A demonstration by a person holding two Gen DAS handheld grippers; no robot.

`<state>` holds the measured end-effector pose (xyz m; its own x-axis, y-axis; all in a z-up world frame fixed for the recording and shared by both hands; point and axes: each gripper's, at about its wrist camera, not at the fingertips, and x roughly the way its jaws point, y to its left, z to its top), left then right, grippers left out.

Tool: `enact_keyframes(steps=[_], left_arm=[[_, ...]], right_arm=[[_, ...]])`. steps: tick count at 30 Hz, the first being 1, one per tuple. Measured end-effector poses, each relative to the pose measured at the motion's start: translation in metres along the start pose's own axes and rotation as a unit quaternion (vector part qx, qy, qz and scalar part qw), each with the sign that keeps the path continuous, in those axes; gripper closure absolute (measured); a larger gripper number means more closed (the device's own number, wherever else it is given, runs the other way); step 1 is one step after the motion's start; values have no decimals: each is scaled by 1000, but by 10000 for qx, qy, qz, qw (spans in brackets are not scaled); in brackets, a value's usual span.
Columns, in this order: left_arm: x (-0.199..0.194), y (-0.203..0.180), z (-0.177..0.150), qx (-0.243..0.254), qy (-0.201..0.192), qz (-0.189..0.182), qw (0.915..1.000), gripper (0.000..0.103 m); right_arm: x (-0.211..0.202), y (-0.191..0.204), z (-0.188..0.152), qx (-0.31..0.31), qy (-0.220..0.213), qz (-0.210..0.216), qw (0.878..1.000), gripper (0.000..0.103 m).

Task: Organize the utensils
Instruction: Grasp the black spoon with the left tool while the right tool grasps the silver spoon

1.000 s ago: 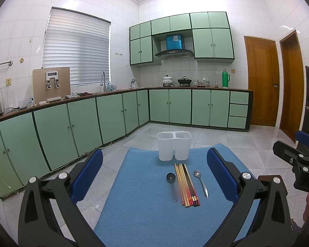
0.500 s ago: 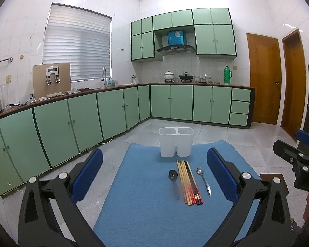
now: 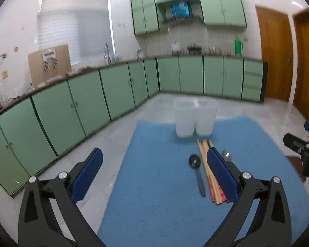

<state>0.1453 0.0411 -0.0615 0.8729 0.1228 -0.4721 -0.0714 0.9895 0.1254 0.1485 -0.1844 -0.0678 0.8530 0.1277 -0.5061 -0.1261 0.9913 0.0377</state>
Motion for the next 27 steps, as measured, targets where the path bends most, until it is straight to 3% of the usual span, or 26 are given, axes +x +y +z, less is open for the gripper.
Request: enact_keyframes(steps=[3,8,12,15,21,27], left_arm=[[43,-6,-4,106,387,-67,9992,5],[108,-17,-11,115,938,-180,9954,8],[143,-24,-15,137,1212,-257,9922,18],[161,-33,-18,116,1356,-331,9901,19],[188,-47,-24,116,1592,-491,9860,19],[206,-64,-28,163,1750,-674,9821,18]], right_arm=[[46,-3,-1,-44,524,131,9985,6],[118,-5,-3,-93,1234,238,9920,20],[163,-10,-9,-12,1751,235,9843,28],[190,-8,-17,-78,2033,261,9787,34],[215,-11,-26,67,2407,388,9698,44],[227,-14,-26,16,2434,314,9694,73]])
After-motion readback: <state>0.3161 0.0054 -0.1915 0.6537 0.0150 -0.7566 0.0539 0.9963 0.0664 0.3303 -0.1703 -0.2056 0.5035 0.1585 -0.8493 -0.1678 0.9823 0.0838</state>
